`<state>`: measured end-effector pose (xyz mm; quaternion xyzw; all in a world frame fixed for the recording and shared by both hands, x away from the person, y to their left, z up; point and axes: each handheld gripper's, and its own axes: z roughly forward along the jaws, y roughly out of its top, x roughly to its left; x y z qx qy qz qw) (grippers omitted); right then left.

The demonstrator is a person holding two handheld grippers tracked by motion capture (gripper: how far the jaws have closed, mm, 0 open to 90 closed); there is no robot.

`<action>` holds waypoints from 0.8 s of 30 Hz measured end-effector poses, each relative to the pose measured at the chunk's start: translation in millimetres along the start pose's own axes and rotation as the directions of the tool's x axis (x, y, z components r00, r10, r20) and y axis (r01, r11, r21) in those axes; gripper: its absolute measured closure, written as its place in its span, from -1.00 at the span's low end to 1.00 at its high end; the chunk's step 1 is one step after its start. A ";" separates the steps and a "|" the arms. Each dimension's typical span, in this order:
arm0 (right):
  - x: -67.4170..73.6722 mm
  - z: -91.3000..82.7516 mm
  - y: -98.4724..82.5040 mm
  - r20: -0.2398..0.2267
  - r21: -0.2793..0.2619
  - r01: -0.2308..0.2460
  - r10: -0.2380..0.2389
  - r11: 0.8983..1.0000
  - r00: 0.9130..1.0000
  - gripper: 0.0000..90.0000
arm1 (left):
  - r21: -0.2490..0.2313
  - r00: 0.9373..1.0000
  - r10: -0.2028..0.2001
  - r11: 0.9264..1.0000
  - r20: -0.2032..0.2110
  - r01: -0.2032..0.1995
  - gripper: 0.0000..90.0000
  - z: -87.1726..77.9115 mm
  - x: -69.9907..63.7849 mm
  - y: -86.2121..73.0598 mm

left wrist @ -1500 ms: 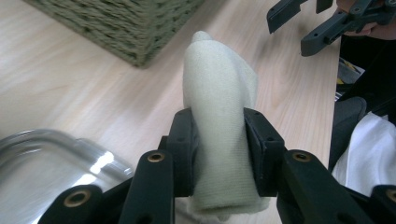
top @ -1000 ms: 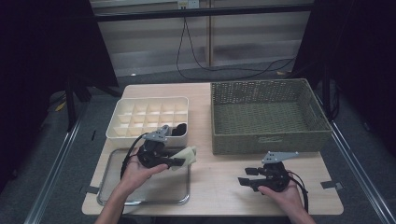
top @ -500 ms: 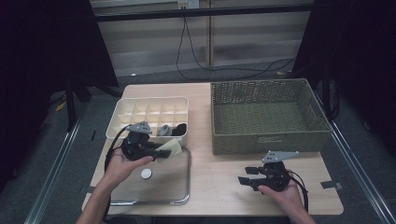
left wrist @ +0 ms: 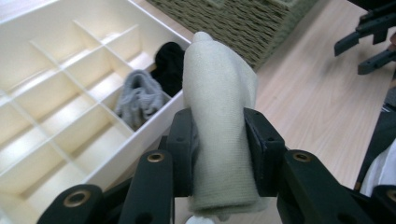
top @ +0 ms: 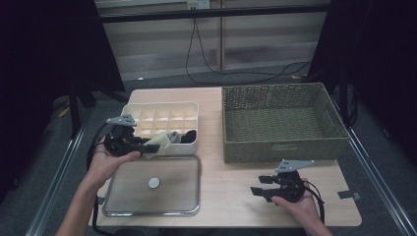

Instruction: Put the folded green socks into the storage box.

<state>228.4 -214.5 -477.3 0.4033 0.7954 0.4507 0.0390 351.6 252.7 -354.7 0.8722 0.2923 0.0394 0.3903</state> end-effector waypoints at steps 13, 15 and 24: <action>-0.1 1.4 -0.5 0.002 0.012 -0.002 0.002 1.000 1.000 -0.09 | 0.117 0.998 -0.012 0.993 -0.066 0.019 0.49 -3.6 34.8 0.7; -0.1 1.5 -0.5 0.001 0.012 -0.002 0.002 1.000 1.000 -0.09 | 0.133 0.998 -0.016 0.991 -0.068 0.025 0.49 -2.0 38.9 2.3; -0.4 2.3 -0.7 -0.001 0.018 -0.001 0.001 1.000 1.000 -0.10 | 0.220 0.996 -0.005 0.975 -0.093 0.025 0.48 7.2 56.7 14.8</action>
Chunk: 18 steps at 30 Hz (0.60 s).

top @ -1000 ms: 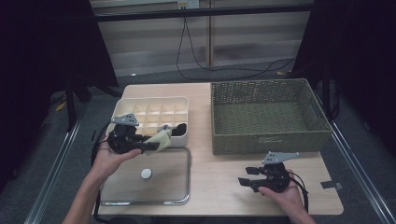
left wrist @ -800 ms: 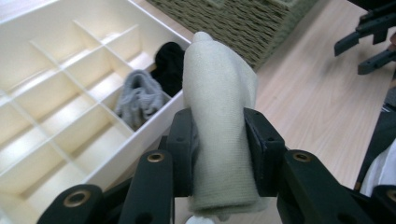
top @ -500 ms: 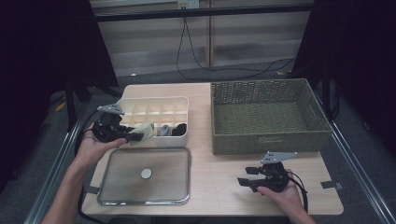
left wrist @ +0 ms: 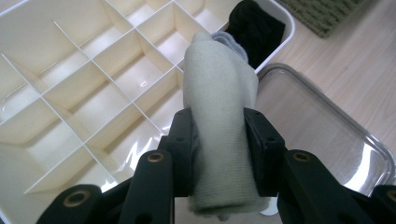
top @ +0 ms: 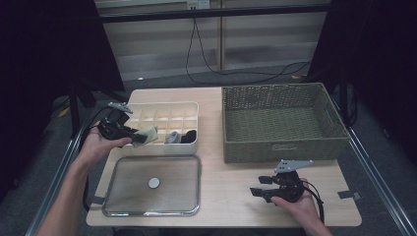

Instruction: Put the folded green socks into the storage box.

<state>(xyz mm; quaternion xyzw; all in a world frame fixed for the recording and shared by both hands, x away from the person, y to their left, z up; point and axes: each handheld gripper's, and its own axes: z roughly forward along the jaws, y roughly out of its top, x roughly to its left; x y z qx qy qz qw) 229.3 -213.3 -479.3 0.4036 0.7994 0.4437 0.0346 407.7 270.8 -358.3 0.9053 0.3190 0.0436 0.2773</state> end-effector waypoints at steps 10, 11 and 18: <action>-1.1 -1.4 -1.3 0.002 -0.003 -0.001 0.001 1.000 1.000 -0.11 | 0.079 1.000 -0.025 0.997 0.005 0.025 0.48 18.5 13.2 9.8; -1.4 -1.8 -1.4 0.005 -0.004 -0.001 0.001 1.000 1.000 -0.11 | 0.083 1.000 -0.027 0.996 0.007 0.027 0.48 20.2 14.3 10.7; -2.0 -1.9 -2.2 0.002 0.000 -0.006 0.006 1.000 1.000 -0.11 | 0.110 1.000 -0.024 0.994 0.003 0.024 0.48 29.4 21.8 14.5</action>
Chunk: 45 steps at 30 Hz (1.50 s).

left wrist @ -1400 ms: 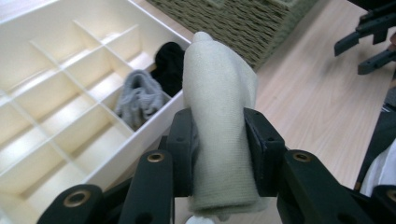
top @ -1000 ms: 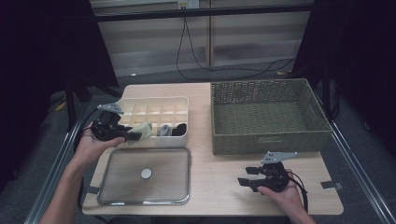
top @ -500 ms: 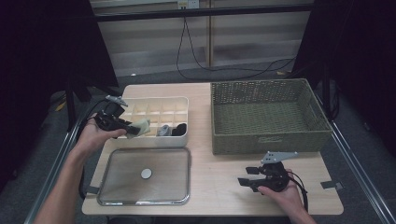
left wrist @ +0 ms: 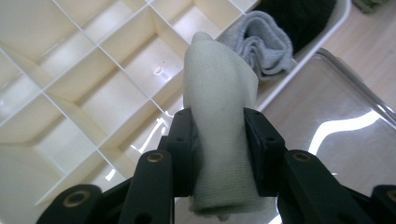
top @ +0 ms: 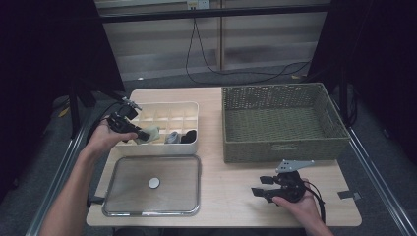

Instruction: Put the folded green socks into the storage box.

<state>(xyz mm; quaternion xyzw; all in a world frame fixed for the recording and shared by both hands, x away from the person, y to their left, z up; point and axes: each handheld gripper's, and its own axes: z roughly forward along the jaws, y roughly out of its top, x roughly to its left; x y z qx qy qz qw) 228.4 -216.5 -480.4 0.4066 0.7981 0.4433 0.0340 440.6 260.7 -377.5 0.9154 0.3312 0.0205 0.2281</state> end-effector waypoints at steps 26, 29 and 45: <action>0.4 -2.4 -2.0 0.002 0.000 -0.004 0.004 1.000 1.000 -0.14 | 0.164 1.000 0.008 0.986 0.007 -0.009 0.48 29.6 10.1 12.7; 0.6 -3.2 -2.0 0.004 0.000 -0.009 0.009 1.000 1.000 -0.14 | 0.184 1.000 -0.002 0.983 0.019 -0.002 0.49 33.5 11.9 14.4; 0.6 -1.3 -2.7 0.002 0.010 -0.009 0.009 1.000 1.000 -0.16 | 0.279 0.998 0.001 0.960 0.057 -0.017 0.51 54.9 13.1 25.5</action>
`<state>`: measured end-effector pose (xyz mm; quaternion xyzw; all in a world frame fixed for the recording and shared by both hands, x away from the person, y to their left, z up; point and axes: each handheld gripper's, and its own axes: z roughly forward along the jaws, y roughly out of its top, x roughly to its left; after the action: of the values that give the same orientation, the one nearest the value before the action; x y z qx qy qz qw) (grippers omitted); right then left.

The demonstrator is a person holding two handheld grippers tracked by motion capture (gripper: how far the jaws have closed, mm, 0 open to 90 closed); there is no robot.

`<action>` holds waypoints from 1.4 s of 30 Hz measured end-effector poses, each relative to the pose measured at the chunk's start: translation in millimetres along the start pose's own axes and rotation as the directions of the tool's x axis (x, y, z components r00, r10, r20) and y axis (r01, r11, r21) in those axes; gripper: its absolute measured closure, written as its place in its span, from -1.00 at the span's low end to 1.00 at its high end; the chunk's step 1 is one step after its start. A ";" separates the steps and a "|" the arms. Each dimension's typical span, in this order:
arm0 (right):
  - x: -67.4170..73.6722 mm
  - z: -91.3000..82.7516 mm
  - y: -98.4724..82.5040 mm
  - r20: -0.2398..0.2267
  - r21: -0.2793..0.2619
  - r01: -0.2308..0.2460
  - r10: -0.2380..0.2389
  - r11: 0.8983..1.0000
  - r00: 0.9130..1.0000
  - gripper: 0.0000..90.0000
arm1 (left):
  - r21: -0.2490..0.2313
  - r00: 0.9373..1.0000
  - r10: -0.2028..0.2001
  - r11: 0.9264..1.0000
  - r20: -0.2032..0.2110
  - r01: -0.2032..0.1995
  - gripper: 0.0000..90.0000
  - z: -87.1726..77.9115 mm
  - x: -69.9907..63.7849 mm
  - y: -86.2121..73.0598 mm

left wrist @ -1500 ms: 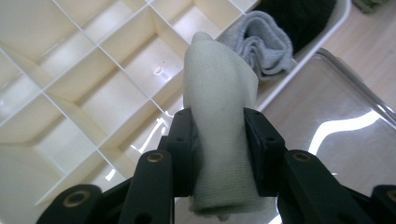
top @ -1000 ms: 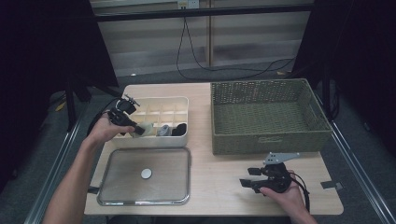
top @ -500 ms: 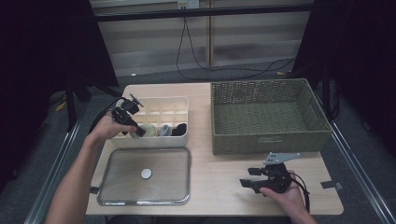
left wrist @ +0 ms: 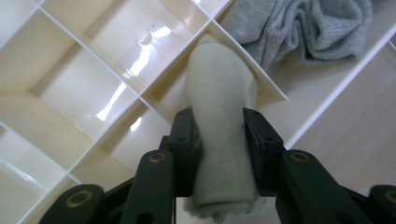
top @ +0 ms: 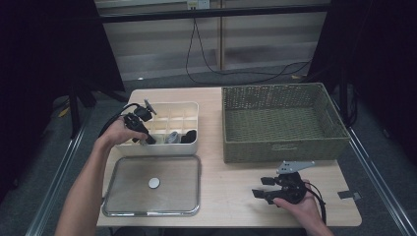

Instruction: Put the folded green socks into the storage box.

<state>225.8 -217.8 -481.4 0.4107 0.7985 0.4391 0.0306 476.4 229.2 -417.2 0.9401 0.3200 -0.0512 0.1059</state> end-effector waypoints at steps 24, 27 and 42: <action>0.1 2.9 -0.9 -0.001 0.013 -0.001 0.001 1.000 1.000 -0.19 | -0.107 0.999 -0.035 0.994 -0.025 0.032 0.44 -8.3 -4.4 -11.2; 0.2 3.6 -0.9 0.000 0.016 0.001 -0.001 1.000 1.000 -0.19 | -0.105 0.998 -0.025 0.994 -0.053 0.019 0.54 -5.3 -4.8 -8.3; 0.7 5.7 -0.5 -0.006 0.029 0.006 -0.006 1.000 1.000 -0.22 | -0.049 0.998 -0.060 0.997 -0.036 0.058 0.57 23.5 -4.3 3.5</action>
<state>227.3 -213.5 -485.0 0.4074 0.8061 0.4286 0.0233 474.5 218.5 -438.8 0.9282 0.3507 -0.0291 0.1208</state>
